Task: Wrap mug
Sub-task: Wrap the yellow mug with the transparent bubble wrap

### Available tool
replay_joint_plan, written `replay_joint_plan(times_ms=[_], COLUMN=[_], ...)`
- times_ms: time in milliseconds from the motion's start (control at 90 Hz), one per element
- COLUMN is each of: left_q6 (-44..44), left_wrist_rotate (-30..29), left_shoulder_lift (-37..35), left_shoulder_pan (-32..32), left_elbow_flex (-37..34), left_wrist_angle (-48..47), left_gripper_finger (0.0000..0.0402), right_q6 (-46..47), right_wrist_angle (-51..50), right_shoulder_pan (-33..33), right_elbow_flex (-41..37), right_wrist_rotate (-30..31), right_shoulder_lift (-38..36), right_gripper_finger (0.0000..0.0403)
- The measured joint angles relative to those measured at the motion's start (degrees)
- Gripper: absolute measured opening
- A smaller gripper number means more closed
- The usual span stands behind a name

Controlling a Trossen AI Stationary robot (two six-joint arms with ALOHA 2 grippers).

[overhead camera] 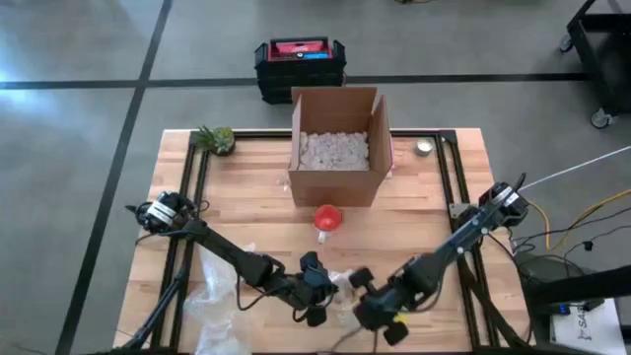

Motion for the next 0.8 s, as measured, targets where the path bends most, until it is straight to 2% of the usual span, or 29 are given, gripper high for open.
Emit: replay_joint_plan(times_ms=[78, 244, 422, 567, 800], left_q6=[-0.01, 0.04, -0.02, -0.60, -1.05], left_wrist_rotate=[-0.05, -0.10, -0.01, 0.04, 0.03], left_shoulder_lift=[0.00, 0.06, 0.11, 0.13, 0.13], left_shoulder_pan=[0.07, 0.19, 0.19, 0.03, -0.25], left_elbow_flex=[-0.02, -0.15, -0.15, -0.15, -0.13], left_wrist_angle=[0.24, 2.92, 3.43, 3.52, 3.72], left_gripper_finger=[0.0020, 0.0020, 0.0020, 0.0020, 0.0020], right_q6=[1.13, -1.06, -3.15, -3.16, 1.69], right_wrist_angle=[4.04, 11.84, 18.57, 17.13, 9.75], right_shoulder_pan=[0.94, 1.46, 0.25, 0.03, -2.53], right_elbow_flex=[-1.82, -4.26, -4.27, -3.69, -3.85], right_wrist_rotate=[0.76, 8.09, 10.36, 16.13, 16.54], right_shoulder_lift=[0.67, 2.84, 4.22, 2.86, 2.74], right_gripper_finger=[0.0014, 0.0014, 0.0013, 0.0013, 0.0013])
